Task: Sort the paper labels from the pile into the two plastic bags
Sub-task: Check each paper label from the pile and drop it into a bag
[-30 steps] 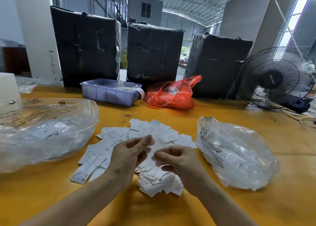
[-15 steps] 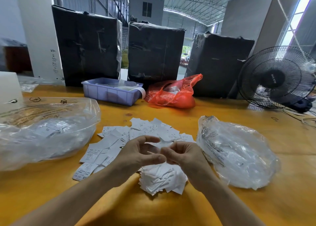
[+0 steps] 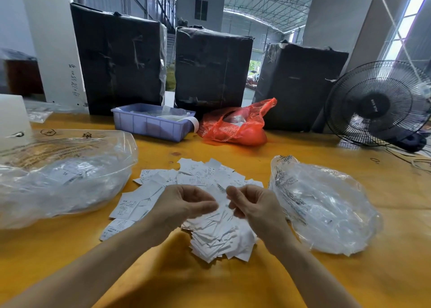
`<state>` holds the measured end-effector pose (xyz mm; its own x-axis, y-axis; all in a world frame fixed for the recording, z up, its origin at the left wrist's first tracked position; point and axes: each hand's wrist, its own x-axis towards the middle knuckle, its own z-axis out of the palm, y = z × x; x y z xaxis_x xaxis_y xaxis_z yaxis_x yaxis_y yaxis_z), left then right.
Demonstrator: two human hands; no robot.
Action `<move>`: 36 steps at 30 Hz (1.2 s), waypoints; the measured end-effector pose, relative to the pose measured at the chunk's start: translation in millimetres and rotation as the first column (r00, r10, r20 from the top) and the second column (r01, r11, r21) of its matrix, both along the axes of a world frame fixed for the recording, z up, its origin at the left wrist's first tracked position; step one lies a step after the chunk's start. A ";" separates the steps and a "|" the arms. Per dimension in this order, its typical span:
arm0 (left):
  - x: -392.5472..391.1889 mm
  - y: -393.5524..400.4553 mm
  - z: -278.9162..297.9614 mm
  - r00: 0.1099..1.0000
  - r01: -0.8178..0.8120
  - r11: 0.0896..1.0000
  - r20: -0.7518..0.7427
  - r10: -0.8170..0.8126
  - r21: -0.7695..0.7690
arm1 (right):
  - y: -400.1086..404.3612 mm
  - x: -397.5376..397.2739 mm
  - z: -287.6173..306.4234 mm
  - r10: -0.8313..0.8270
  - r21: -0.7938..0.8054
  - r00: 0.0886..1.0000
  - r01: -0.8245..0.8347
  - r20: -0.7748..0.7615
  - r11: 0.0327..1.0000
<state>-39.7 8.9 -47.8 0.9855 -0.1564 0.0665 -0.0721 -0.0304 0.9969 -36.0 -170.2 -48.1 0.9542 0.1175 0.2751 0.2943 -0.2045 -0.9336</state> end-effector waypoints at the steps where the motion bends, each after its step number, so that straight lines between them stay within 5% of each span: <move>1: 2.4 1.7 -1.1 0.998 -0.070 0.997 -0.007 0.070 -0.011 | -2.4 2.9 -1.7 -0.078 -0.118 0.994 0.087 0.083 0.989; 3: 6.3 6.1 -4.4 0.982 -0.188 0.982 -0.011 0.188 0.000 | -7.1 7.7 -7.7 -0.132 -0.377 0.963 0.215 0.234 0.901; 6: 10.1 11.1 -9.4 0.960 -0.280 0.960 0.005 0.280 0.004 | -4.9 10.6 -19.9 -0.060 -0.582 0.968 0.195 0.243 0.790; 17: 18.6 14.8 -16.8 0.881 -0.465 0.883 0.063 0.469 -0.071 | 33.9 17.3 -33.6 0.043 -0.826 0.954 0.233 0.296 0.514; 24: 18.2 14.2 -15.8 0.906 -0.418 0.900 0.021 0.424 -0.123 | 30.0 15.4 -28.4 -0.097 -0.548 0.979 0.183 0.182 0.816; 34: 9.7 7.1 -13.8 0.965 -0.261 0.961 -0.012 0.261 -0.086 | -14.4 15.1 -11.7 -0.113 -0.693 0.980 0.195 0.163 0.694; 36: 6.5 4.9 -12.0 0.976 -0.217 0.972 -0.004 0.217 -0.089 | -23.0 14.5 -4.8 -0.119 -0.623 0.981 0.189 0.153 0.759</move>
